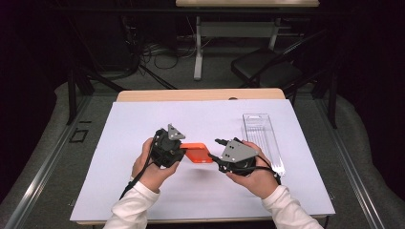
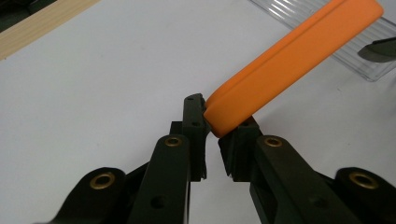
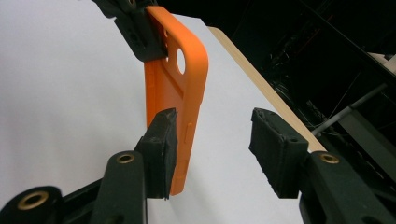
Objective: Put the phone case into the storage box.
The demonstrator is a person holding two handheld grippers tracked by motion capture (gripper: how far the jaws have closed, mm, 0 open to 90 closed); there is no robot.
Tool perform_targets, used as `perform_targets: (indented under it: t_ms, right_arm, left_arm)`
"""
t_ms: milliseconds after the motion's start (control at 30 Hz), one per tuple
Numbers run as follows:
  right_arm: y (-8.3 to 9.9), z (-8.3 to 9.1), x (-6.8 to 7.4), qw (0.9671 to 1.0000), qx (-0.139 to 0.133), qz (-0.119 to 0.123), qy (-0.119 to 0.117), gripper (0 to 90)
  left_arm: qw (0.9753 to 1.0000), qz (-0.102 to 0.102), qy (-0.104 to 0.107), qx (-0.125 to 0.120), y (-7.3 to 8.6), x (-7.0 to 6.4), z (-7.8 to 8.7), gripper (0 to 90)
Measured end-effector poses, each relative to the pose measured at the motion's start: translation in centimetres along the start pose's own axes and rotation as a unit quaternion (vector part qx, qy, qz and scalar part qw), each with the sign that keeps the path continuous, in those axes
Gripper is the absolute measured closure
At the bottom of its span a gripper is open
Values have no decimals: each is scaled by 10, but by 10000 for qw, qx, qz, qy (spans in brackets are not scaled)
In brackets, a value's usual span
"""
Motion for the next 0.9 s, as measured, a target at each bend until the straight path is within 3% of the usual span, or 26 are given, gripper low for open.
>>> perform_targets:
  t_ms: [300, 900]
  right_arm:
    - [-3, 2, 3, 10000, 74, 30, 14, 571]
    - [-6, 0, 12, 9994, 137, 311, 104, 678]
  left_arm:
    - [9999, -81, -53, 70, -2, -8, -4, 809]
    - [9994, -308, -48, 172, -2, -23, -11, 809]
Point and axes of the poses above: each handheld gripper's, and its own axes: z roughly backward along the jaws, y roughly out of its underside, x roughly to its left, the point moved 8 cm from there along -z, roughly forward along the jaws, and after that the axes turned 5 degrees about x, right-handed, at the moved point
